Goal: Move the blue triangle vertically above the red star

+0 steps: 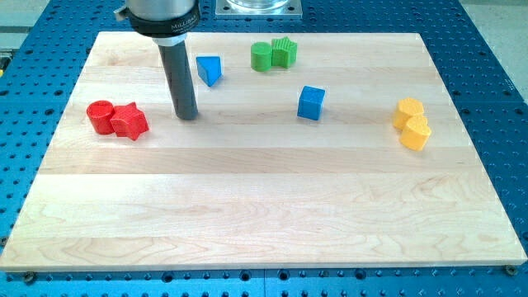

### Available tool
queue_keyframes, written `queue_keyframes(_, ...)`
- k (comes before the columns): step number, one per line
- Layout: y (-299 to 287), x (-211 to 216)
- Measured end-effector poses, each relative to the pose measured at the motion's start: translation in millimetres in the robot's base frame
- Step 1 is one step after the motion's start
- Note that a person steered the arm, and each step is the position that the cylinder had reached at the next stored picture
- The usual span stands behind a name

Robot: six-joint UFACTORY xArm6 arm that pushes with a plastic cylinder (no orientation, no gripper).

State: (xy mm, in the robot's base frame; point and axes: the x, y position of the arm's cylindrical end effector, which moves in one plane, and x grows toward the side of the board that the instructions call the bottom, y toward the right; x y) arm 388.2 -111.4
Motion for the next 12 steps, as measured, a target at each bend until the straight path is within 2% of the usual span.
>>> queue_keyframes(3, 11, 13)
queue_keyframes(4, 24, -13)
queue_keyframes(5, 62, -32)
queue_keyframes(6, 49, -52)
queue_keyframes(7, 10, -81)
queue_keyframes(9, 64, -129)
queue_keyframes(11, -31, -122)
queue_keyframes(12, -5, -107)
